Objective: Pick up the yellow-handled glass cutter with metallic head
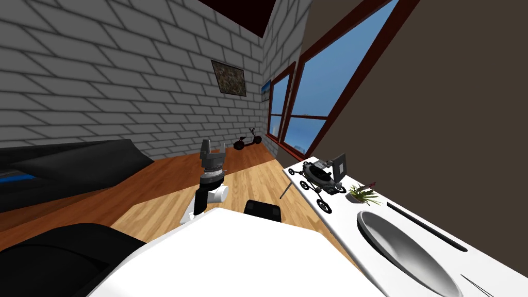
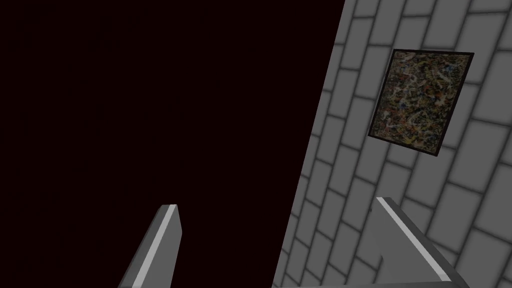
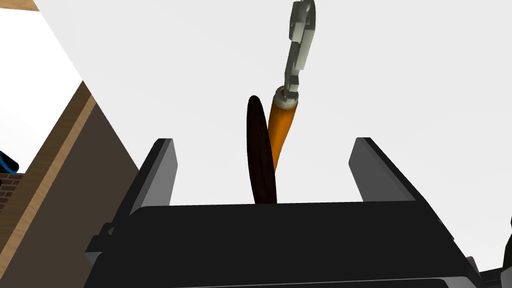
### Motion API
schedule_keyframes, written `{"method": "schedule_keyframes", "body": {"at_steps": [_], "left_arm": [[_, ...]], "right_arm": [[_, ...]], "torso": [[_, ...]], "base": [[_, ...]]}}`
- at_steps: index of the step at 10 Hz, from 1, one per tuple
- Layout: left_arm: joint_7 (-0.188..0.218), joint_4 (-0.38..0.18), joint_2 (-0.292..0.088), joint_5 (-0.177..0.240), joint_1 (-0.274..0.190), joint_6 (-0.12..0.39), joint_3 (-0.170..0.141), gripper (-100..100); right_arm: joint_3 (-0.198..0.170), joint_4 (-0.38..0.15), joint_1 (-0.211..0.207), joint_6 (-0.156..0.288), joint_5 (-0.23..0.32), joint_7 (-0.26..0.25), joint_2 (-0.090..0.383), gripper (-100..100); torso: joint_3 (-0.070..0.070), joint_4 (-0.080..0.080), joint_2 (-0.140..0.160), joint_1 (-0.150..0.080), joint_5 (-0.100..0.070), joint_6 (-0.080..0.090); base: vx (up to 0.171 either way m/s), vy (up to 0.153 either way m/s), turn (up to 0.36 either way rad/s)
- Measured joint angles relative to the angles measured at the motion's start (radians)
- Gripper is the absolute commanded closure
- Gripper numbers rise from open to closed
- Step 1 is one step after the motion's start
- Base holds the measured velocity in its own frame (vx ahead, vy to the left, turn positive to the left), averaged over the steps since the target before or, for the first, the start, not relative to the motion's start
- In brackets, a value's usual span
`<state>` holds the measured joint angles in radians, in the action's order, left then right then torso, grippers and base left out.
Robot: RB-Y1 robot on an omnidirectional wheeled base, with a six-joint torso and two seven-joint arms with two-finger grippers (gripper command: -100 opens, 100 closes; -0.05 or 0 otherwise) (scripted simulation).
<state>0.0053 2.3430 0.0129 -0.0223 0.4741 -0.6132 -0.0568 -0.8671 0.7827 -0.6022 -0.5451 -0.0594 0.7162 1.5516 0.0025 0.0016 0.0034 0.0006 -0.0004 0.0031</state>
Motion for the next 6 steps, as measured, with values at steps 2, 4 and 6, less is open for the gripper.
{"method": "schedule_keyframes", "body": {"at_steps": [2,4,6], "left_arm": [[0.000,0.000,0.000,0.000,0.000,0.000,0.000,0],[0.000,0.000,0.000,0.000,0.000,0.000,0.000,0],[0.000,0.000,0.000,0.000,0.000,0.000,0.000,0]], "right_arm": [[-0.007,-0.022,0.027,-0.004,0.054,0.057,-0.011,-100],[-0.008,-0.027,0.037,-0.001,0.087,0.113,-0.015,-100],[-0.011,-0.035,0.050,-0.001,0.122,0.169,-0.019,-100]], "torso": [[0.003,0.001,0.006,-0.002,0.000,0.000],[0.003,0.001,0.005,-0.001,0.000,-0.002],[0.002,0.001,0.003,-0.001,0.000,0.001]], "base": [[-0.120,-0.012,0.089],[-0.155,0.002,0.251],[-0.043,0.006,-0.023]]}}
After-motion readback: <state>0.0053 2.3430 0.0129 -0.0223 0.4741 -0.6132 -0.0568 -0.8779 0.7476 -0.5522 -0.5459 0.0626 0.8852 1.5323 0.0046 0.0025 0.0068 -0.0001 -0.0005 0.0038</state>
